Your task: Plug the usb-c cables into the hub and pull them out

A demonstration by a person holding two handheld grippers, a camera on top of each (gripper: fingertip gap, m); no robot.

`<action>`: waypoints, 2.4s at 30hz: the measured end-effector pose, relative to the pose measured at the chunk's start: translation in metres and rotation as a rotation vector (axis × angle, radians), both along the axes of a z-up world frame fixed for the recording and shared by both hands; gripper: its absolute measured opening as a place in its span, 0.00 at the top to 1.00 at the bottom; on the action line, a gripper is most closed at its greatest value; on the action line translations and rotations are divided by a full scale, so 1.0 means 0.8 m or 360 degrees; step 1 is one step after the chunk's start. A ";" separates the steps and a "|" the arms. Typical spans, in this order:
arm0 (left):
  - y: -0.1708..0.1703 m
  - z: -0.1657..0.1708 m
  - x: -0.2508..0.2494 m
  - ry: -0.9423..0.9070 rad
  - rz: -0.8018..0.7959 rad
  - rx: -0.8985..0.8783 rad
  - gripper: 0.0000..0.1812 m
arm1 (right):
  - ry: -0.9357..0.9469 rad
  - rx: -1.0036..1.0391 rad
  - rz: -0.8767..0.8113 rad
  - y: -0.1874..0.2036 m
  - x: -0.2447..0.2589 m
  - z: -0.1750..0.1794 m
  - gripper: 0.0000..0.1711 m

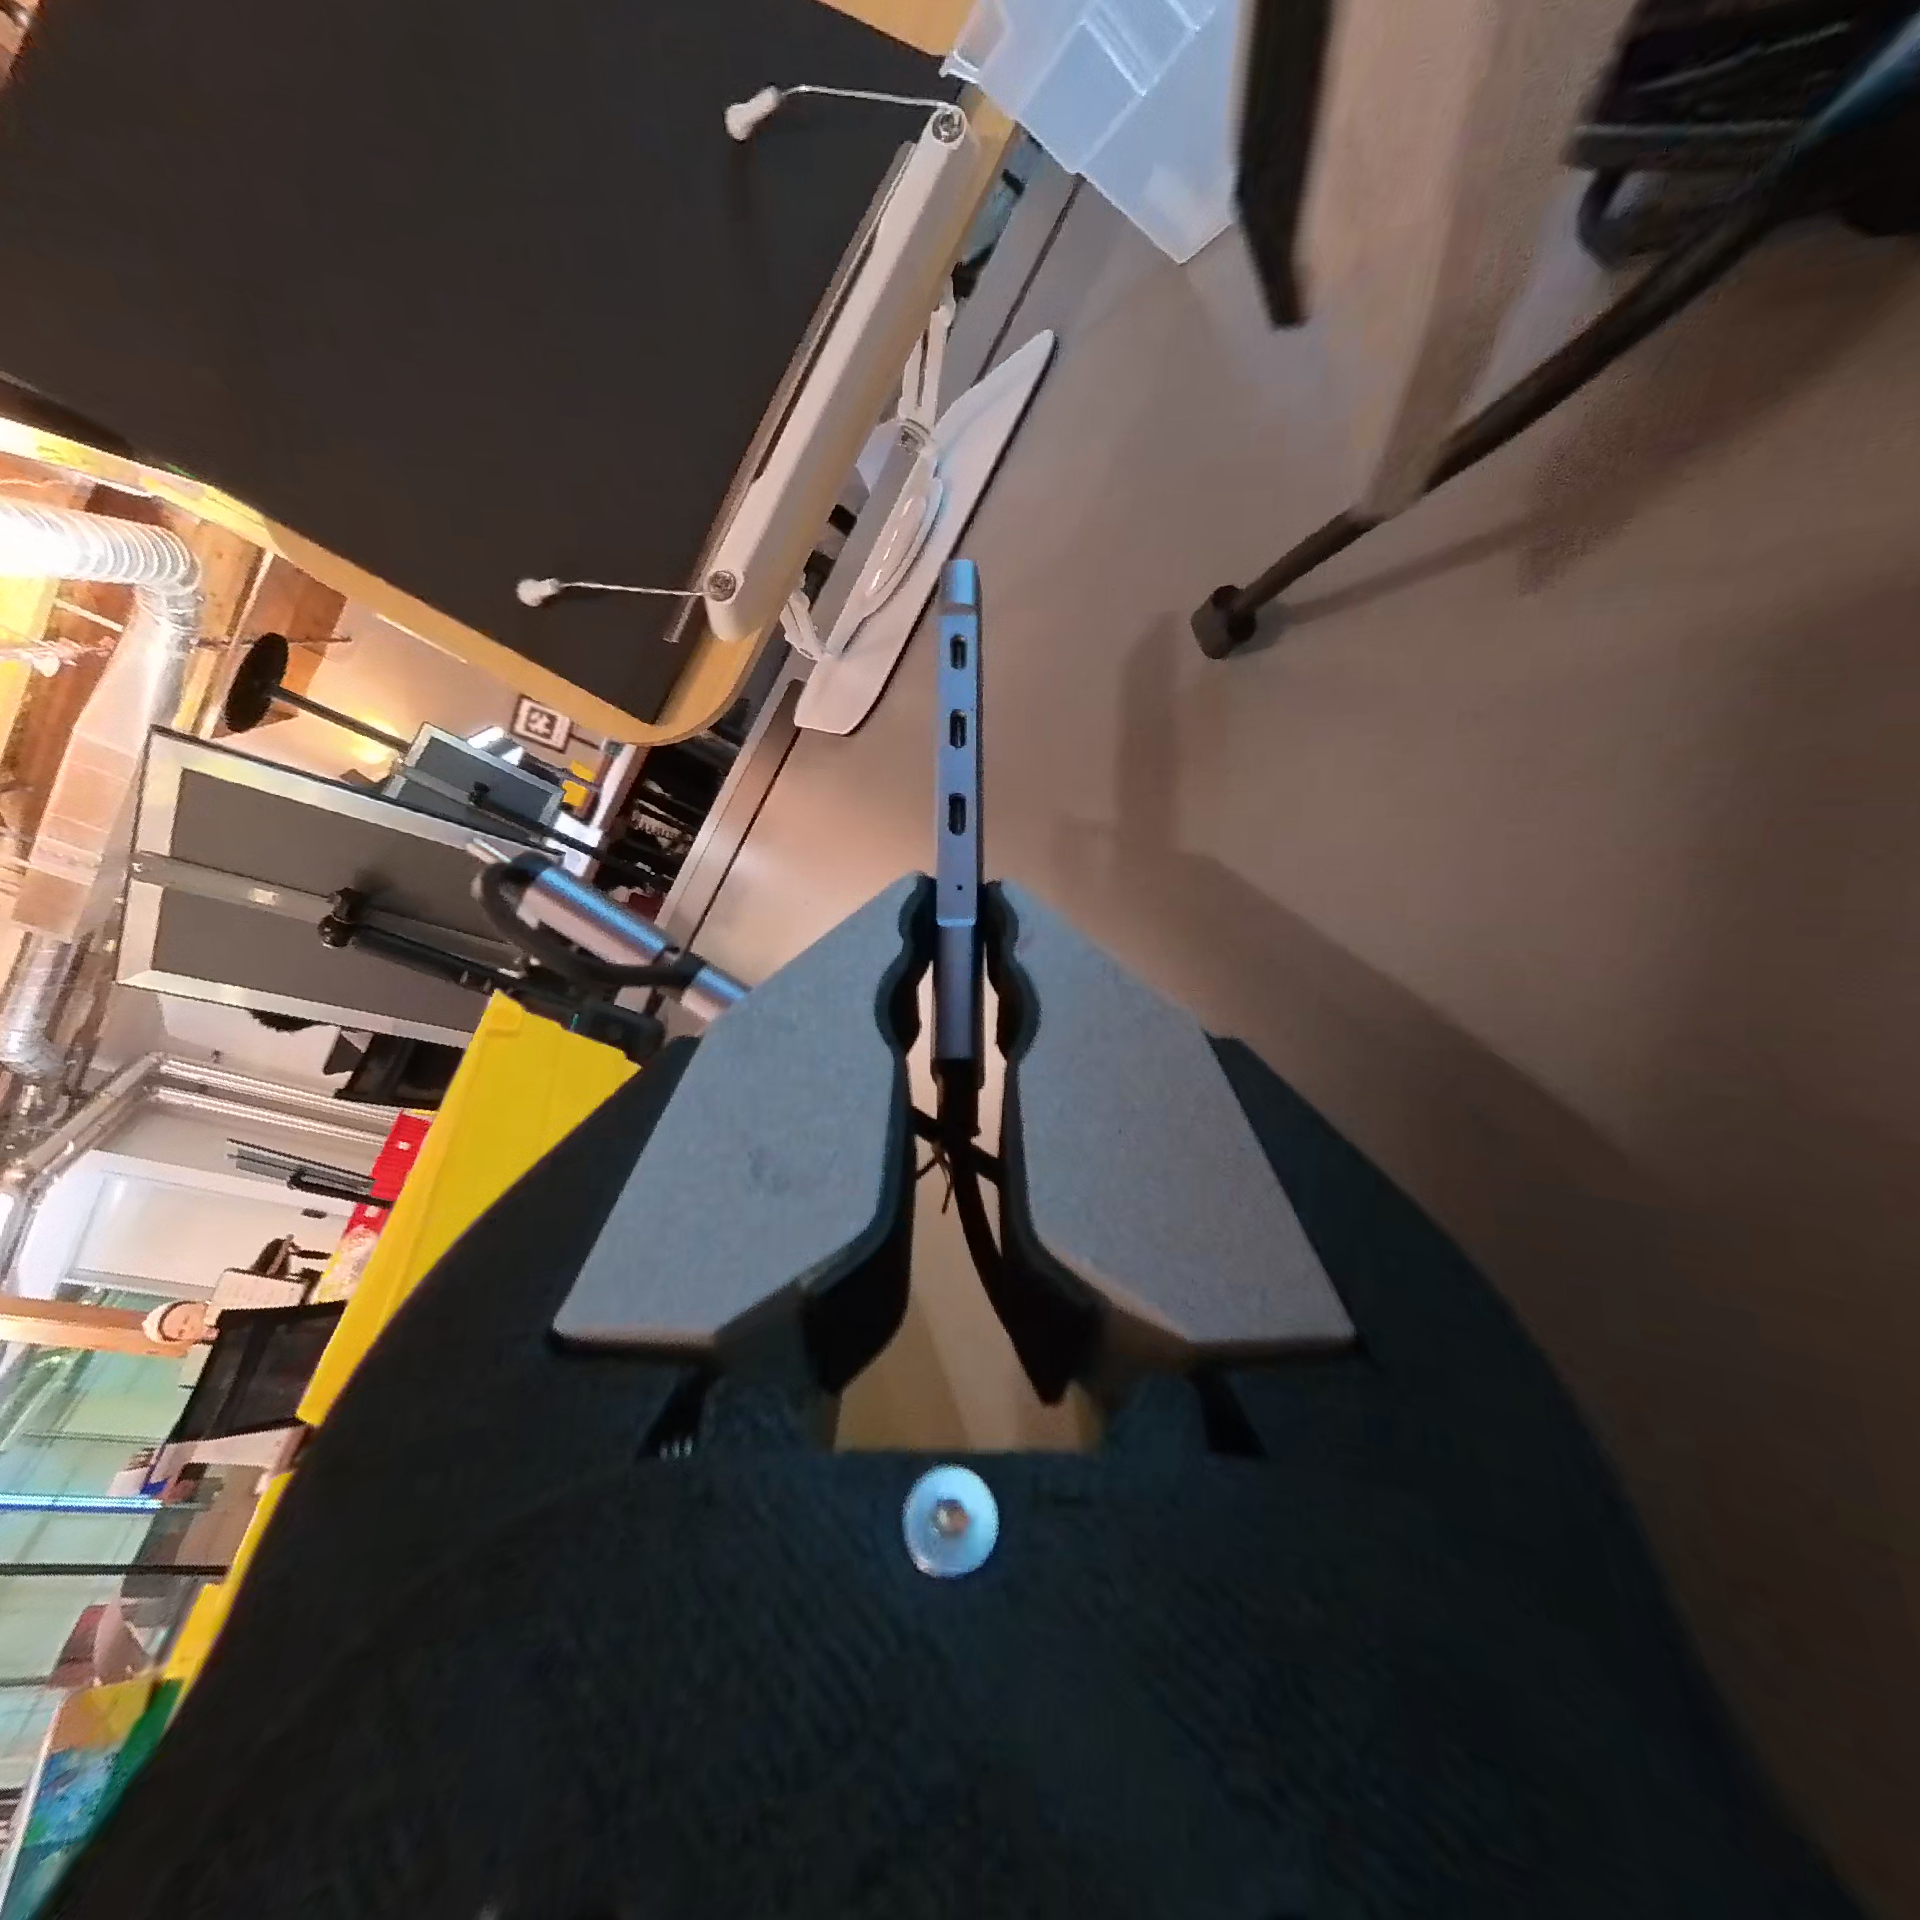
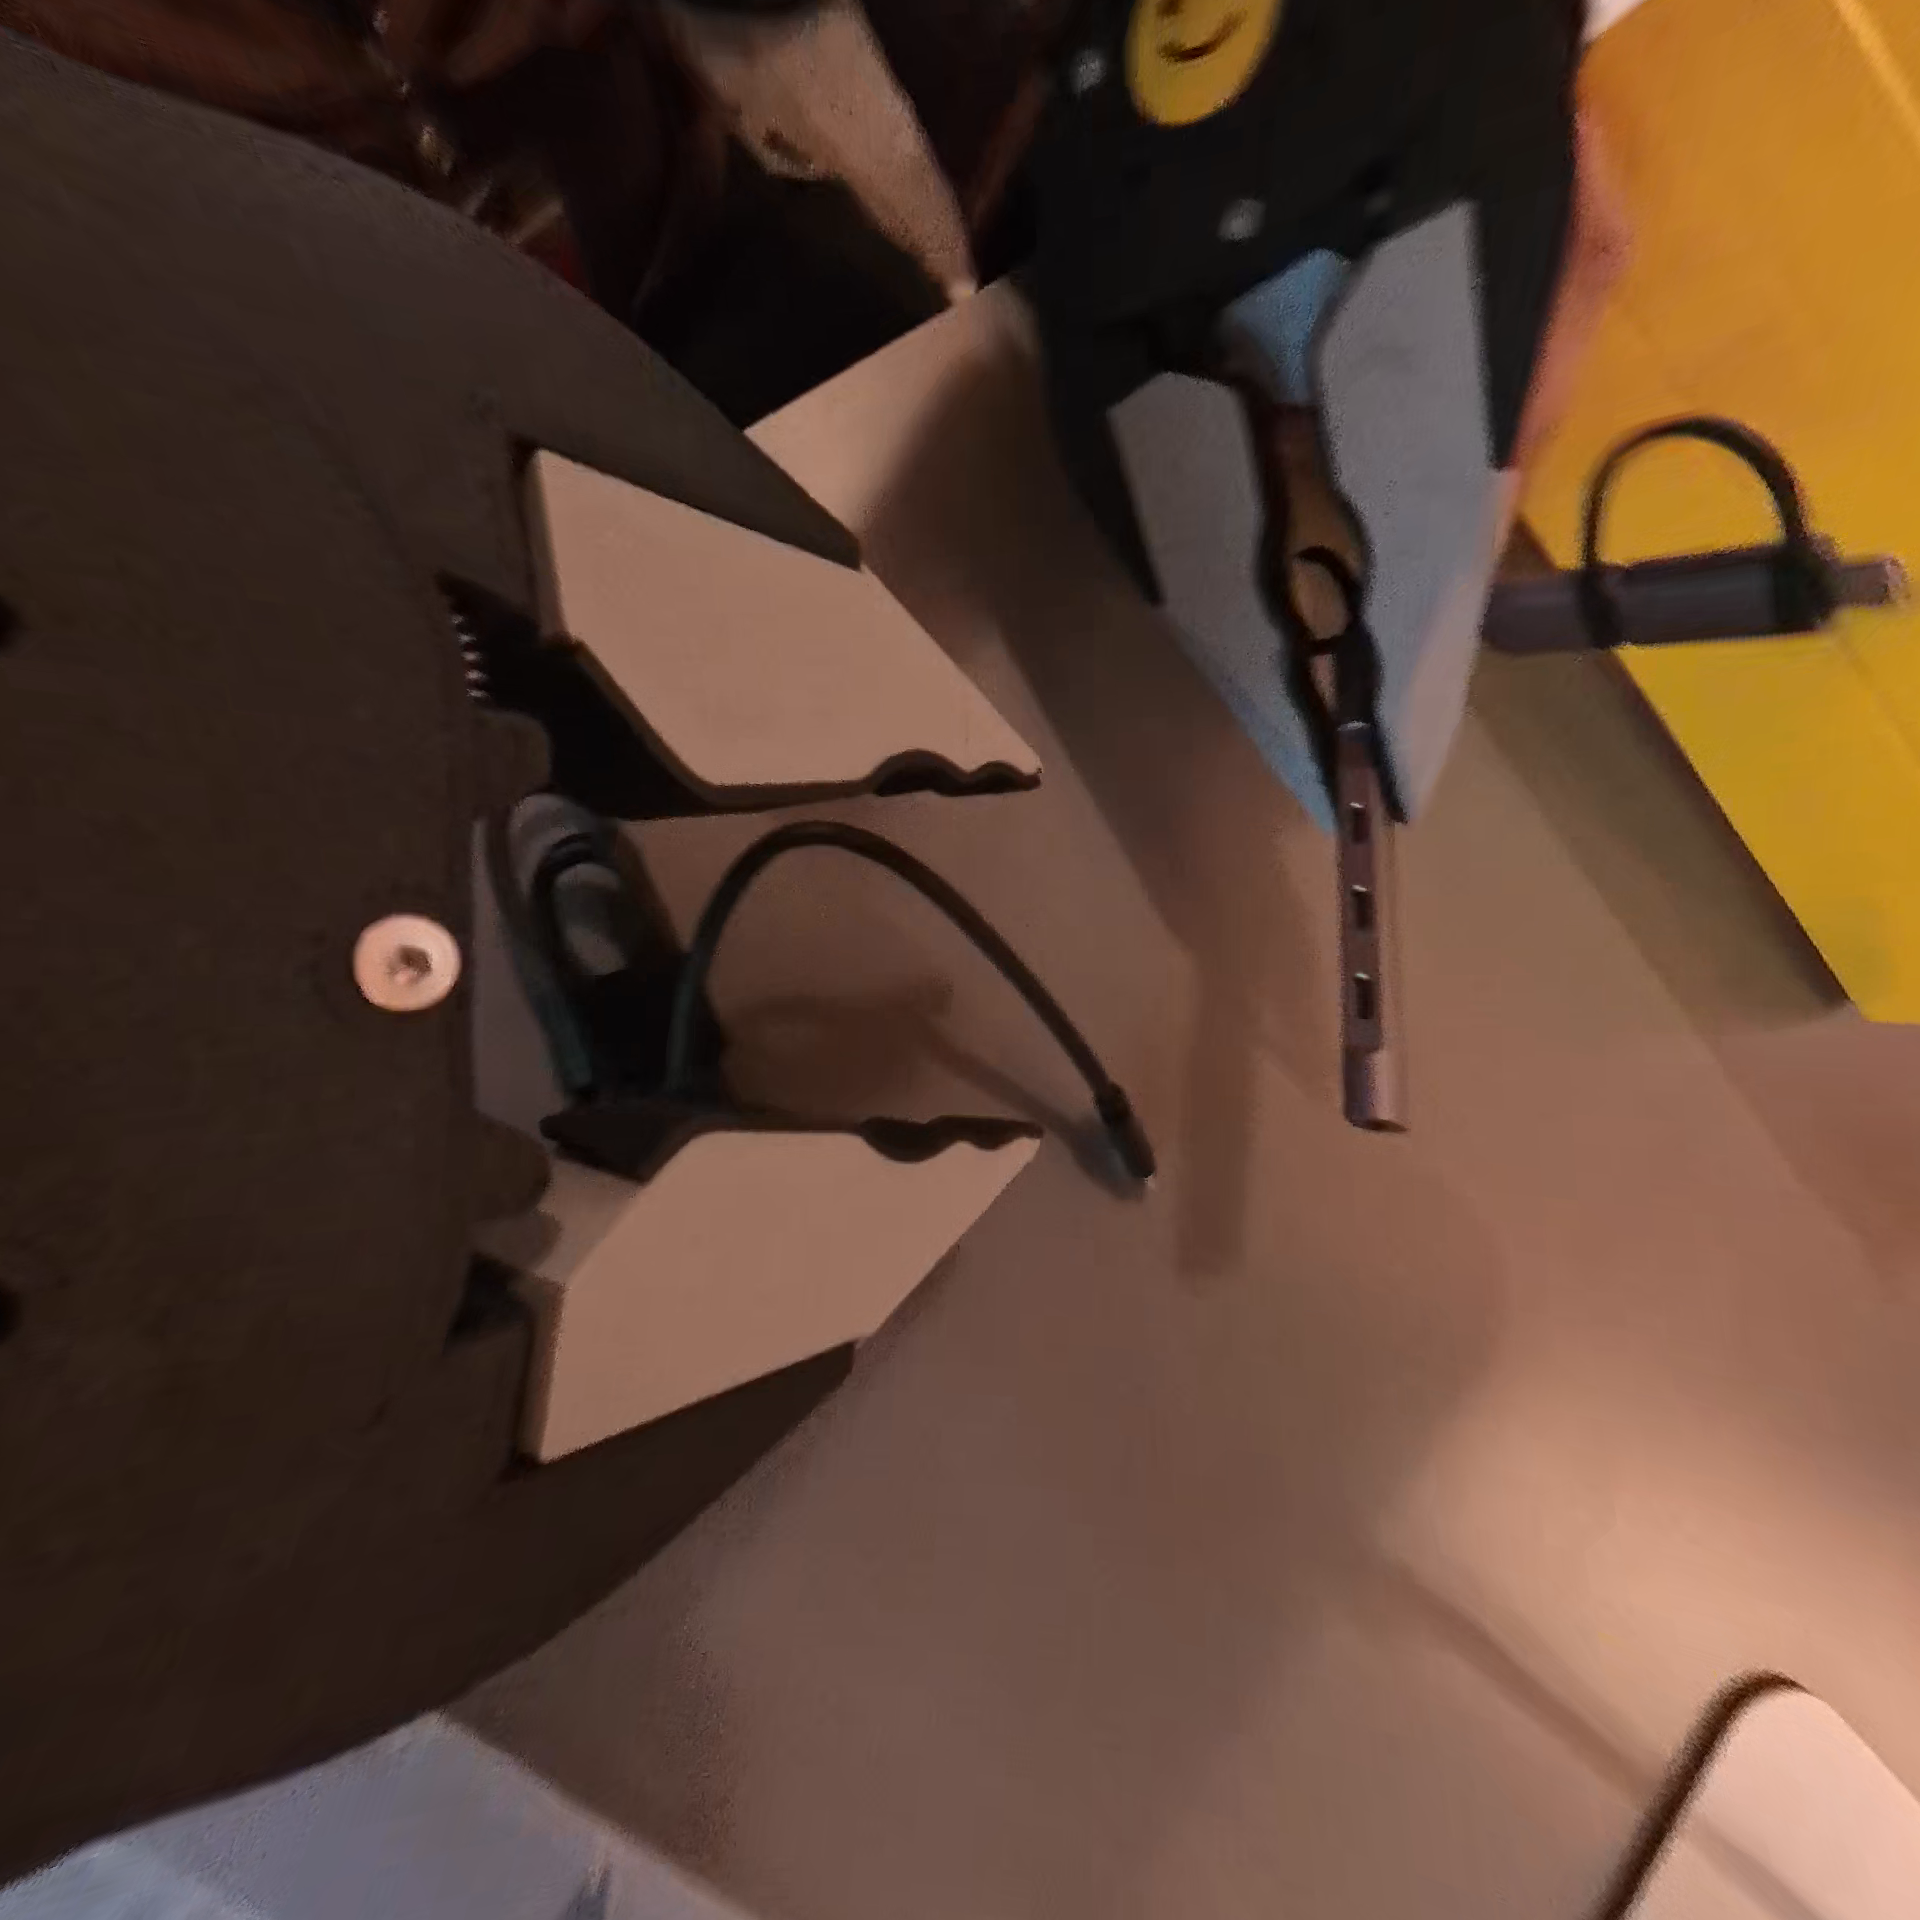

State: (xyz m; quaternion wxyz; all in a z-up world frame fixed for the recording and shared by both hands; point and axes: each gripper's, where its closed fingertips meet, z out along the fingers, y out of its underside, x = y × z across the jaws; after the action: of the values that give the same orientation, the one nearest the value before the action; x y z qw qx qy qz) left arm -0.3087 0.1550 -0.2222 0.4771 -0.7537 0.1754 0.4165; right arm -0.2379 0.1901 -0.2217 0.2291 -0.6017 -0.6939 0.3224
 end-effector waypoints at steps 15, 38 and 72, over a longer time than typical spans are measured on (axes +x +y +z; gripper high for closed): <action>-0.003 0.013 0.006 0.0315 0.0042 0.0012 0.96 | 0.0024 -0.0529 0.0419 -0.035 -0.024 -0.019 0.93; -0.007 0.031 -0.012 0.0708 0.0142 0.0047 0.97 | 0.0319 -0.1209 0.0614 -0.067 -0.019 0.025 0.95; -0.019 0.045 -0.016 0.0747 0.0204 0.0088 0.97 | 0.0341 -0.1674 0.0549 -0.077 -0.033 0.039 0.97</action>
State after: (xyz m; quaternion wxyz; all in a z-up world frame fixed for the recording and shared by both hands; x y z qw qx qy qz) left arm -0.3213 0.1401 -0.1863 0.4164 -0.6326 0.2218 0.6142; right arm -0.2642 0.1283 -0.1906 -0.0885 -0.4767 -0.5009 0.7170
